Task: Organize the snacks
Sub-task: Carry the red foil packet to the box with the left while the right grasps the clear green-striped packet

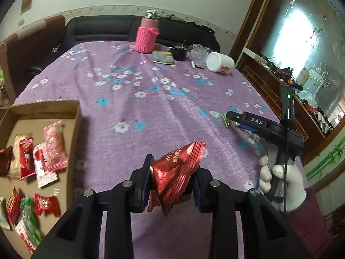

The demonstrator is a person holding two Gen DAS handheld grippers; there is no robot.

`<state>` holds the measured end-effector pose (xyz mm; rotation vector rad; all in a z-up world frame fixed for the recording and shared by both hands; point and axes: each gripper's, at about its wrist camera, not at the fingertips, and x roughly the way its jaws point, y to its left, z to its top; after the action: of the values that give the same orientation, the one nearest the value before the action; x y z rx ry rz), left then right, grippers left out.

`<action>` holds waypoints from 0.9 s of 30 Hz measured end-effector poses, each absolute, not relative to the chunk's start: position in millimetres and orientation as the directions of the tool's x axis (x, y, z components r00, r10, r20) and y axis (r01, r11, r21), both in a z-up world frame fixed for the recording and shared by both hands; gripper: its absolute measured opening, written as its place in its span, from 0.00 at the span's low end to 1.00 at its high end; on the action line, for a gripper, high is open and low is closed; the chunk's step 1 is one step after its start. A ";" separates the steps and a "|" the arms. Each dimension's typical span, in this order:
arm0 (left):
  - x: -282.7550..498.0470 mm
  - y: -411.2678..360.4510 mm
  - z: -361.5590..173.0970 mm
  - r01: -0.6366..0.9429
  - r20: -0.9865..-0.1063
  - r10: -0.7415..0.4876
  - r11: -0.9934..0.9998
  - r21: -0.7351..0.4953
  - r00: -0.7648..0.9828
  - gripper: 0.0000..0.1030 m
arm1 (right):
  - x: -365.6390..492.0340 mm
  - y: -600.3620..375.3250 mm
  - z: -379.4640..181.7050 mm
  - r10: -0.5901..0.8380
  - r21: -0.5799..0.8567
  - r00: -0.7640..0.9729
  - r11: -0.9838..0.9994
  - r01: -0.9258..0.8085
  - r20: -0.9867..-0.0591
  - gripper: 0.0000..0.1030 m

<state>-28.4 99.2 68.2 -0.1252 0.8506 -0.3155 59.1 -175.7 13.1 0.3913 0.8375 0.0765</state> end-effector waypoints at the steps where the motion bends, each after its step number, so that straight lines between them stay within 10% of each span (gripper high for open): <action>1: -30.5 101.3 68.8 0.219 -0.720 -0.312 0.950 -0.223 0.619 0.30 | 61.0 -173.2 11.8 0.213 0.353 0.664 0.932 0.083 -0.717 0.54; 4: -37.8 111.3 73.9 0.203 -0.712 -0.300 0.954 -0.221 0.635 0.30 | 65.7 -166.6 10.8 0.183 0.305 0.651 0.949 0.079 -0.736 0.52; 11: -60.8 158.2 81.8 0.126 -0.692 -0.269 0.960 -0.251 0.670 0.30 | 53.0 -155.9 17.8 0.176 0.267 0.675 0.963 0.032 -0.717 0.11; 27: -113.4 285.0 83.3 -0.063 -0.635 -0.207 0.925 -0.375 0.745 0.30 | -5.1 -113.2 70.5 0.160 0.181 0.724 0.982 -0.049 -0.671 0.04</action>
<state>-113.4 285.0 83.3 -0.3909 0.7313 -0.0811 -5.1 -113.2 70.5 0.1551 0.7538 0.1157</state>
